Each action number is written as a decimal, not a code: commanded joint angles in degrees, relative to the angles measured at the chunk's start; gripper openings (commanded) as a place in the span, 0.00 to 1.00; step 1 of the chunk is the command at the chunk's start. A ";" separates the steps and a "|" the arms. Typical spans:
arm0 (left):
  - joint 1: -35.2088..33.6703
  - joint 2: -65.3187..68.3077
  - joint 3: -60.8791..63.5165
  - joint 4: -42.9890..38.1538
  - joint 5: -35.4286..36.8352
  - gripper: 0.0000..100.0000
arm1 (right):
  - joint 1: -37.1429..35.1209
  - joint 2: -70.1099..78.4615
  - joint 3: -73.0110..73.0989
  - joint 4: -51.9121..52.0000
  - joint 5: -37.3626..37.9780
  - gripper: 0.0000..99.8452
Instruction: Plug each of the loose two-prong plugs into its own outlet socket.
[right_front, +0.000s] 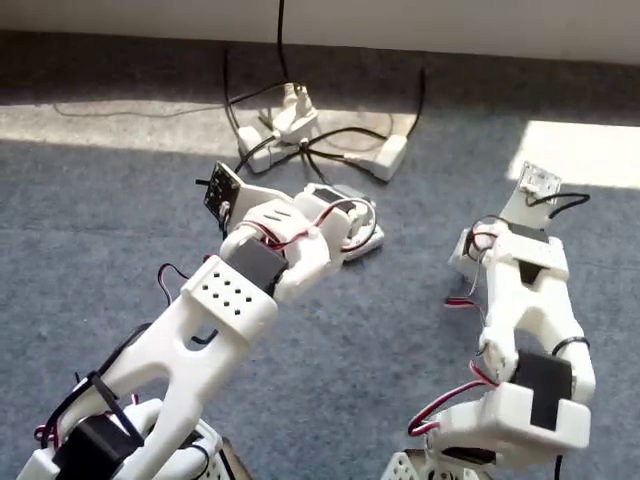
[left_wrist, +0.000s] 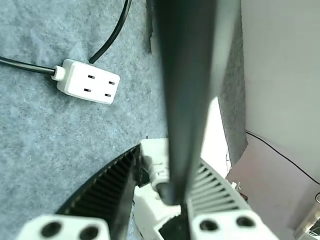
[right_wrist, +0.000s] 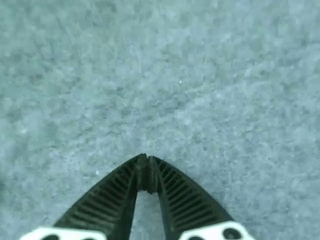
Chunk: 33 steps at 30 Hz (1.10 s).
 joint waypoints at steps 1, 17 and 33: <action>2.95 -2.15 -0.04 -0.26 -0.70 0.01 | 1.10 2.86 -3.03 0.31 -0.79 0.01; -1.01 -1.98 3.47 -5.54 -58.99 0.01 | 1.98 2.95 -4.44 0.84 -1.67 0.01; -3.65 31.69 -43.30 26.29 -99.69 0.01 | 5.49 2.95 -4.44 -0.22 -8.00 0.01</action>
